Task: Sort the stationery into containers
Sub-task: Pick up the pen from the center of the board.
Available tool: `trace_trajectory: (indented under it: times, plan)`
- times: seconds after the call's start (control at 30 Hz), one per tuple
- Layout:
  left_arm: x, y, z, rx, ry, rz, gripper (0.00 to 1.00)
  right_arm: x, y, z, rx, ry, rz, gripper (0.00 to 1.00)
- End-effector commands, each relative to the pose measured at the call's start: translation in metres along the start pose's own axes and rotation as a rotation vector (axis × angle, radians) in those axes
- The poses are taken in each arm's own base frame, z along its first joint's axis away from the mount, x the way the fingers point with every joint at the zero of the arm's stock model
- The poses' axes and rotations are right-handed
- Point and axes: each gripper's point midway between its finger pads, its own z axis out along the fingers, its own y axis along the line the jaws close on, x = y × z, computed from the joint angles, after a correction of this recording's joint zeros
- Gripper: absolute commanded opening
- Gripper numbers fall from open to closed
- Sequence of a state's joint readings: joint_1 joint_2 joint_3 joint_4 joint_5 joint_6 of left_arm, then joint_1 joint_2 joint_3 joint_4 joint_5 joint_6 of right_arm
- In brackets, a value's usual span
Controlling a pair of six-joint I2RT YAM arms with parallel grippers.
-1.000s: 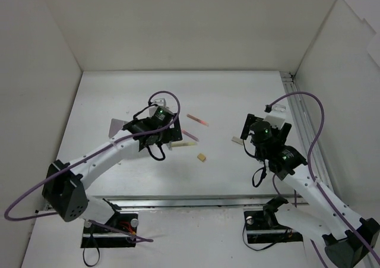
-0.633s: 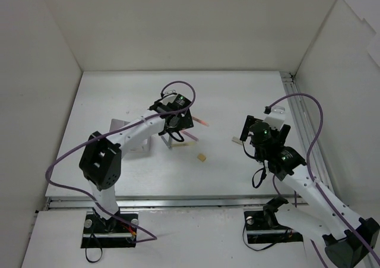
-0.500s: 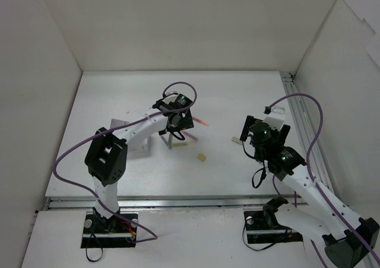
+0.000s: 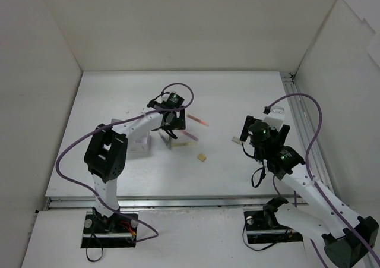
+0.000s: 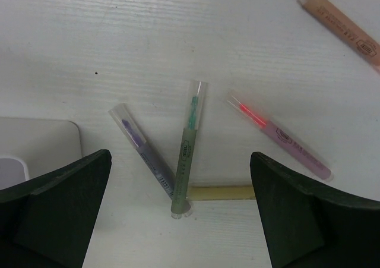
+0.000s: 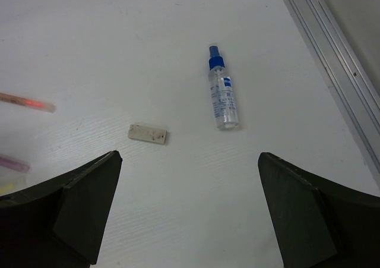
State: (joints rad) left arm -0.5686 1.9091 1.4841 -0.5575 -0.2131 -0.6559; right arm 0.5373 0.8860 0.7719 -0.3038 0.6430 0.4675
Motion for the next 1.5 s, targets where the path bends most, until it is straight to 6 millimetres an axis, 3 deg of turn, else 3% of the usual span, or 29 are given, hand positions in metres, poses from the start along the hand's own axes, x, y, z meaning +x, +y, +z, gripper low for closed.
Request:
trace_trajectory:
  times: [0.0, 0.2, 0.53, 0.83, 1.1, 1.27, 1.37, 1.47]
  plan:
    - [-0.009, -0.005, 0.004, 0.019, -0.043, 0.118, 0.98, -0.006, -0.002, 0.004, 0.035, -0.024, 0.014, 0.98]
    - [0.000, -0.003, 0.015, 0.015, -0.010, 0.189, 0.81, -0.004, -0.002, 0.005, 0.039, -0.016, 0.005, 0.98]
    - [0.005, -0.012, 0.027, 0.070, 0.001, 0.272, 0.64, -0.001, -0.001, 0.009, 0.050, 0.000, -0.010, 0.98]
    - [0.009, -0.010, 0.029, 0.044, 0.012, 0.289, 0.62, 0.001, 0.001, 0.011, 0.054, 0.012, -0.020, 0.98]
    - [-0.001, -0.011, 0.017, 0.038, -0.029, 0.300, 0.61, 0.003, 0.003, 0.014, 0.054, 0.026, -0.036, 0.98]
    - [0.006, -0.017, 0.031, 0.044, 0.008, 0.309, 0.48, 0.002, 0.003, 0.013, 0.054, 0.026, -0.039, 0.98]
    - [0.011, -0.019, 0.039, 0.050, 0.027, 0.311, 0.47, 0.002, 0.004, 0.012, 0.050, 0.023, -0.037, 0.98]
    - [0.012, -0.022, 0.045, 0.052, 0.035, 0.305, 0.36, 0.001, 0.003, 0.012, 0.051, 0.022, -0.035, 0.98]
